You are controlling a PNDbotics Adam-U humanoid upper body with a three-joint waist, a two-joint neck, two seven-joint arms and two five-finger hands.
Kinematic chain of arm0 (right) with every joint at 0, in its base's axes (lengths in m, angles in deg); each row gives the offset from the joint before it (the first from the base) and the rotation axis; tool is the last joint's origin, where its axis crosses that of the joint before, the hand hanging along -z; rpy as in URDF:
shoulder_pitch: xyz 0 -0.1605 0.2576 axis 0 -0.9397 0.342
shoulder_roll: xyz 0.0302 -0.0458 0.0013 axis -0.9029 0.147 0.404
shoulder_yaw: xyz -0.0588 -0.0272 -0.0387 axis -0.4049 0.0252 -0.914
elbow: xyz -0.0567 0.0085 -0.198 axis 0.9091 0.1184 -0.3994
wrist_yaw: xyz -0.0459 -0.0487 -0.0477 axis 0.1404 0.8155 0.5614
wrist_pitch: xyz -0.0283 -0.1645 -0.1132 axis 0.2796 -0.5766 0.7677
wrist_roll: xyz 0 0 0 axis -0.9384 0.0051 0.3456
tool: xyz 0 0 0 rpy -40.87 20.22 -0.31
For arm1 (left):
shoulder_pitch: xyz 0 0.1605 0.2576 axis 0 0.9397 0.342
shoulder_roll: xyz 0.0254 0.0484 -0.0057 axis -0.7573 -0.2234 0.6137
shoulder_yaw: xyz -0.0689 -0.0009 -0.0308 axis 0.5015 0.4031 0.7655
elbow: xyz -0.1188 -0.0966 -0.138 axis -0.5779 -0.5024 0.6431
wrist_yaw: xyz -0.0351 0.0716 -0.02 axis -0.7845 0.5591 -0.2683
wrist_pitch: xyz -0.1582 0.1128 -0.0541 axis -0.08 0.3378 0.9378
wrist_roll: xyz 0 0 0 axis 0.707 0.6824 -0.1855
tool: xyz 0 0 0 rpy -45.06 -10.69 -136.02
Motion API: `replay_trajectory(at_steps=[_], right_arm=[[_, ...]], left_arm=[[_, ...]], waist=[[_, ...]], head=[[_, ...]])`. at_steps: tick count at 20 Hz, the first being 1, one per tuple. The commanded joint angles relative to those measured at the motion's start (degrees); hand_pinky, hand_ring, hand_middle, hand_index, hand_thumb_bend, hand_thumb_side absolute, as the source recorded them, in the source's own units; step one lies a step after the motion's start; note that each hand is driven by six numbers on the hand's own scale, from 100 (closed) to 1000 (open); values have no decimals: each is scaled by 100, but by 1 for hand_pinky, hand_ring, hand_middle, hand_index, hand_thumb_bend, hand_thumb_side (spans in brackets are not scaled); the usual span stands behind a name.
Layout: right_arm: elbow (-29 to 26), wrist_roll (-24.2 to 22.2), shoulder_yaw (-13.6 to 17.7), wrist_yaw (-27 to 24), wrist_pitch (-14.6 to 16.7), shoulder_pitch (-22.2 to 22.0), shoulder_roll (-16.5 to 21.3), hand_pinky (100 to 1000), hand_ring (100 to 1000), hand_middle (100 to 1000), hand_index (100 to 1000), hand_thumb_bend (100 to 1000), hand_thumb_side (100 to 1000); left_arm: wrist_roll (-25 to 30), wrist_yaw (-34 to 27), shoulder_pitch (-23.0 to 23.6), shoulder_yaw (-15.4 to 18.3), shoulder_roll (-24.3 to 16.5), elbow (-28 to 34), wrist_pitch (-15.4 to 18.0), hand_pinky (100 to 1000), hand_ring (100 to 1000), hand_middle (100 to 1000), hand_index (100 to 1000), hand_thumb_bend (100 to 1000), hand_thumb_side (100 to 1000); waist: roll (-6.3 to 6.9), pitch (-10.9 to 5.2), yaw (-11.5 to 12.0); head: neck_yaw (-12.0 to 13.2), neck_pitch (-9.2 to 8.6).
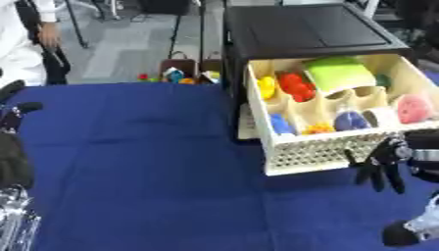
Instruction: Pick up objects from table and place into drawer.
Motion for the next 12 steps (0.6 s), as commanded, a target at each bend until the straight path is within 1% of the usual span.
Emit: replay_trajectory(at_steps=[1, 7, 12], right_arm=[[-51, 98, 116, 229, 9, 23, 168, 135, 507, 556, 795, 731, 760], [-51, 153, 133, 351, -8, -45, 215, 140, 511, 560, 794, 721, 775], [-51, 128, 138, 395, -26, -157, 281, 152, 521, 576, 792, 706, 767]], left_arm=[[18, 31, -61, 52, -18, 75, -36, 536, 708, 743, 870, 635, 1000], [25, 32, -58, 66, 11, 75, -61, 537, 707, 743, 871, 631, 1000], [33, 29, -50, 73, 39, 75, -78, 538, 706, 741, 871, 630, 1000]], waist=[[-27, -41, -16], [-52, -11, -42], [-56, 7, -35]], head=[[-47, -90], [-77, -126], [-95, -154]])
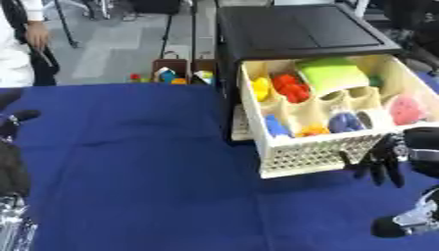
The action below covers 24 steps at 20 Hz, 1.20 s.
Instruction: Pick up objects from table and place into drawer.
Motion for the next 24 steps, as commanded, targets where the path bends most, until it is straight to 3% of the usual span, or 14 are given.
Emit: replay_trajectory(at_steps=[1, 9, 19, 24], right_arm=[[-51, -1, 106, 37, 1, 7, 221, 158, 526, 584, 791, 701, 768], [-51, -88, 129, -47, 119, -101, 235, 198, 579, 657, 799, 680, 757], [-51, -228, 99, -18, -147, -135, 176, 236, 614, 749, 844, 685, 753], [-51, -115, 134, -9, -75, -69, 154, 242, 628, 806, 878, 704, 774]], left_arm=[[9, 27, -45, 42, -6, 75, -16, 538, 706, 741, 871, 629, 1000], [33, 6, -49, 36, 44, 75, -50, 541, 706, 741, 872, 628, 1000], [63, -16, -43, 27, 106, 75, -89, 543, 706, 741, 873, 626, 1000], [84, -28, -39, 25, 139, 75, -109, 545, 707, 741, 882, 624, 1000]], waist=[[-3, -44, 0], [3, 1, 1], [7, 5, 66], [10, 5, 85]], head=[[-11, -75], [-13, -83], [-68, -139], [-74, -166]])
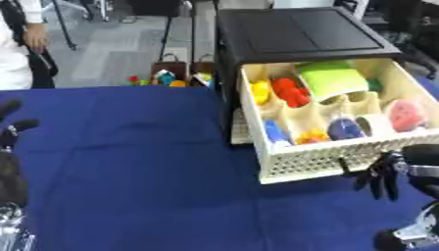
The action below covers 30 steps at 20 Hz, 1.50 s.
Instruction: Pick up objects from table and place into drawer.
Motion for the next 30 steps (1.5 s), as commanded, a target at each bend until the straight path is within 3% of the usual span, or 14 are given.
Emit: replay_trajectory(at_steps=[1, 20, 21, 22, 30], right_arm=[[-37, 88, 87, 34, 48, 94, 115, 250, 641, 823, 883, 706, 779], [-37, 212, 77, 132, -29, 243, 62, 283, 686, 860, 901, 723, 799], [-37, 224, 79, 135, -33, 254, 56, 284, 687, 865, 905, 683, 819], [-37, 241, 83, 141, -40, 266, 50, 285, 690, 868, 907, 729, 806], [-37, 388, 115, 333, -130, 255, 44, 298, 708, 891, 918, 726, 824]], left_arm=[[18, -21, -39, 22, -8, 75, -29, 546, 707, 740, 884, 625, 1000], [109, -103, -35, 3, 44, 75, -69, 550, 709, 738, 887, 619, 1000], [115, -105, -34, 4, 45, 75, -68, 550, 709, 738, 887, 619, 1000], [118, -107, -32, 6, 48, 75, -68, 550, 709, 738, 887, 619, 1000], [140, -121, -28, 14, 65, 75, -73, 552, 709, 737, 889, 616, 1000]], waist=[[6, -56, 10], [7, -8, 93], [6, -6, 97], [7, -5, 100], [11, 15, 104]], head=[[-11, -72], [-78, -180], [-79, -185], [-82, -189], [-104, -228]])
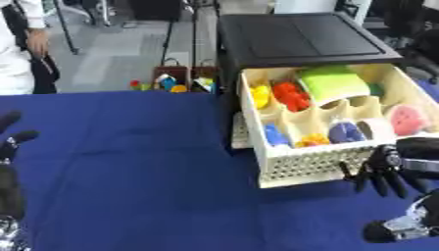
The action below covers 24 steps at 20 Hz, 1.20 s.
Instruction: Pick up objects from table and place into drawer.
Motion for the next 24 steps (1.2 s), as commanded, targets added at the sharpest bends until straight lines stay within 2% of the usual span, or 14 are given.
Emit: replay_trajectory(at_steps=[1, 24], right_arm=[[-37, 83, 106, 139, -49, 28, 110, 297, 708, 892, 921, 729, 823], [-37, 308, 102, 264, -244, 265, -53, 305, 732, 932, 959, 771, 858]], left_arm=[[26, -17, -28, 17, -28, 75, 7, 553, 709, 737, 889, 616, 1000], [81, -34, -34, 12, 13, 75, -25, 556, 707, 739, 892, 609, 1000]], waist=[[-2, -54, 3], [0, -3, 64]], head=[[-17, -77], [-71, -167]])
